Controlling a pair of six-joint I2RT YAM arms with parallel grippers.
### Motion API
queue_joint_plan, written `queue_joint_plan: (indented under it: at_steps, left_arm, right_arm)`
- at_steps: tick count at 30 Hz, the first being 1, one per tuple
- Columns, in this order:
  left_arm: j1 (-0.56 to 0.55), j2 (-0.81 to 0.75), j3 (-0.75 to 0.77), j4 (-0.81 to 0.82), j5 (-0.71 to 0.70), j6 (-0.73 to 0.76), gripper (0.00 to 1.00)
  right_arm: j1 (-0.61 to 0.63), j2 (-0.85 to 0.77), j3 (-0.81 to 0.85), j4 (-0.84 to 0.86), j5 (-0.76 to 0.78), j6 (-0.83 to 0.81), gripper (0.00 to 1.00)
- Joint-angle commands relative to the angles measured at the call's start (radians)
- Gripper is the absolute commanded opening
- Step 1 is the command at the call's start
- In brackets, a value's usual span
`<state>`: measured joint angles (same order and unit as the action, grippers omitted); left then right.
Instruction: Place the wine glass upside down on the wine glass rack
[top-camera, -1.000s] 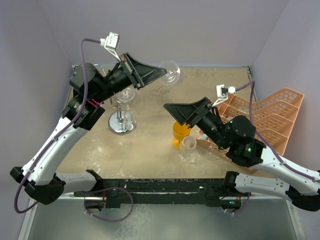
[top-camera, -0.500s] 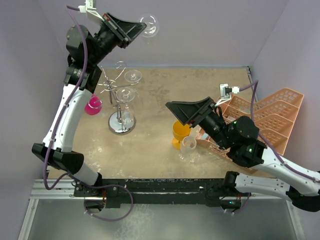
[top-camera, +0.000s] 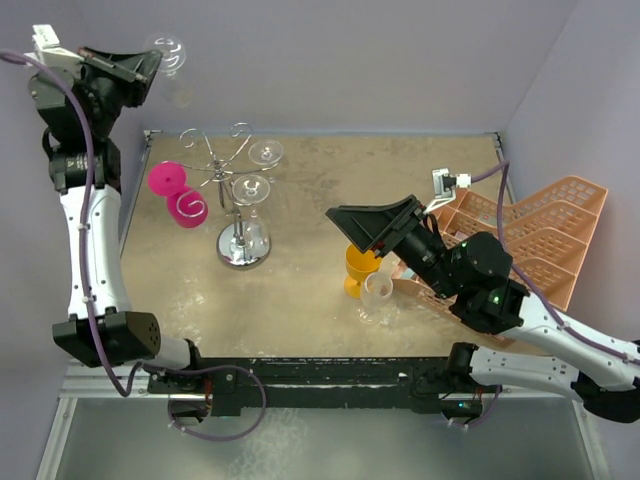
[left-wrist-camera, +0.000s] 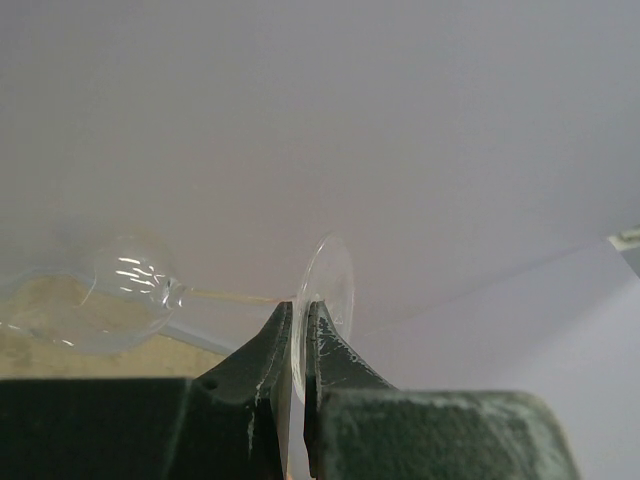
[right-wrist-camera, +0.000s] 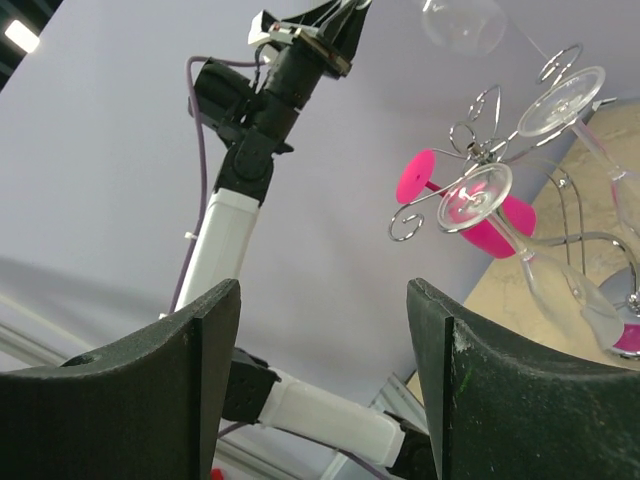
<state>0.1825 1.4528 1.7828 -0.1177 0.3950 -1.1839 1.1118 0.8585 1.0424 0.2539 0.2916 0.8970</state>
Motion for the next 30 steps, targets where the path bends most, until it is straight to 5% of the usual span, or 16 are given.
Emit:
queue_joint_plan:
  at_steps: [1,13,30]
  left_arm:
    - [0.098,-0.111,-0.054,-0.036,-0.039,0.067,0.00]
    - [0.181,-0.280,-0.284,-0.293,-0.118,0.235,0.00]
    - [0.124,-0.357,-0.445,-0.255,-0.019,0.169,0.00]
  right_arm:
    - [0.003,0.006,-0.001,0.064,-0.026,-0.006,0.69]
    - [0.003,0.016,-0.025,0.043,-0.045,0.031,0.68]
    - [0.003,0.020,-0.059,0.026,-0.029,0.087,0.67]
